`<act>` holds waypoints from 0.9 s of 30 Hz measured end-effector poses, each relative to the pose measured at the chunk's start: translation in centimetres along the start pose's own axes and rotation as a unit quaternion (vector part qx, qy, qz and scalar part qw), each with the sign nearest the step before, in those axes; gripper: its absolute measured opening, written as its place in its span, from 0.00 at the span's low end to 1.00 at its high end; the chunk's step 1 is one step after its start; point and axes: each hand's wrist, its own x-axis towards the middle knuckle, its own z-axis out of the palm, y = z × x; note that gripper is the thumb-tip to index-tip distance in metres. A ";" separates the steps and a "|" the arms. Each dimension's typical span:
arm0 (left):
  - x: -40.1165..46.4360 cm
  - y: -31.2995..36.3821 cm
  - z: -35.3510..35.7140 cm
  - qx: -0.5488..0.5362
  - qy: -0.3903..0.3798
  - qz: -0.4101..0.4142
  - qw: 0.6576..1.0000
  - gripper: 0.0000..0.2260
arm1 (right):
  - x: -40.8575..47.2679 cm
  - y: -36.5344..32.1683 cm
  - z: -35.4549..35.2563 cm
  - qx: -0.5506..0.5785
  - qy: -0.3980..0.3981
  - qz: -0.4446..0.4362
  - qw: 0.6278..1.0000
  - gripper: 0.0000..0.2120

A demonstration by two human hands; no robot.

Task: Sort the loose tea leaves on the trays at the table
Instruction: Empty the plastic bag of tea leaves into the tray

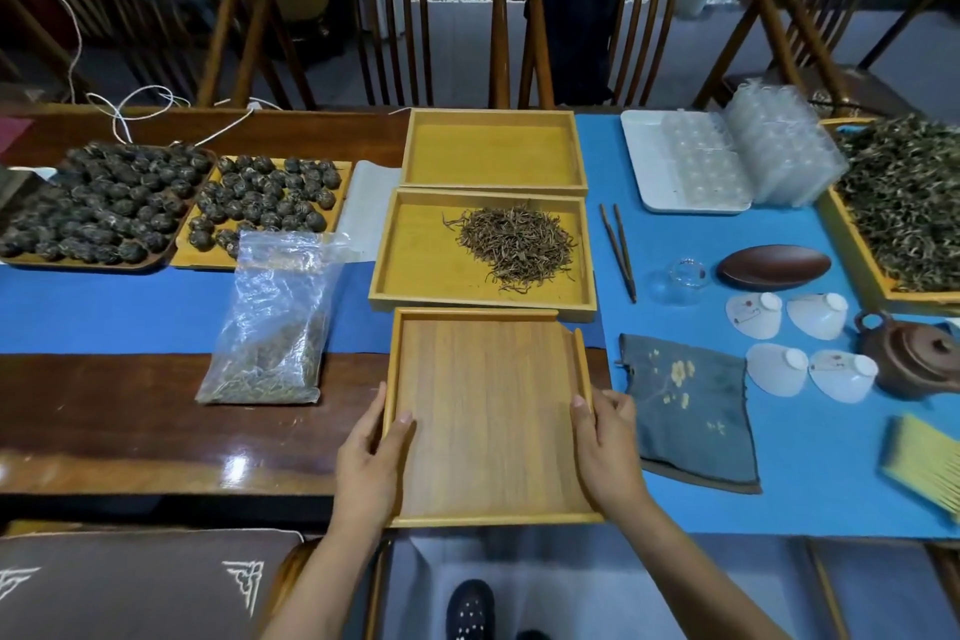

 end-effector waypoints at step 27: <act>1.5 0.7 0.8 0.131 0.006 0.007 0.991 0.27 | 0.5 0.3 0.7 -0.044 -0.009 -0.005 0.999 0.17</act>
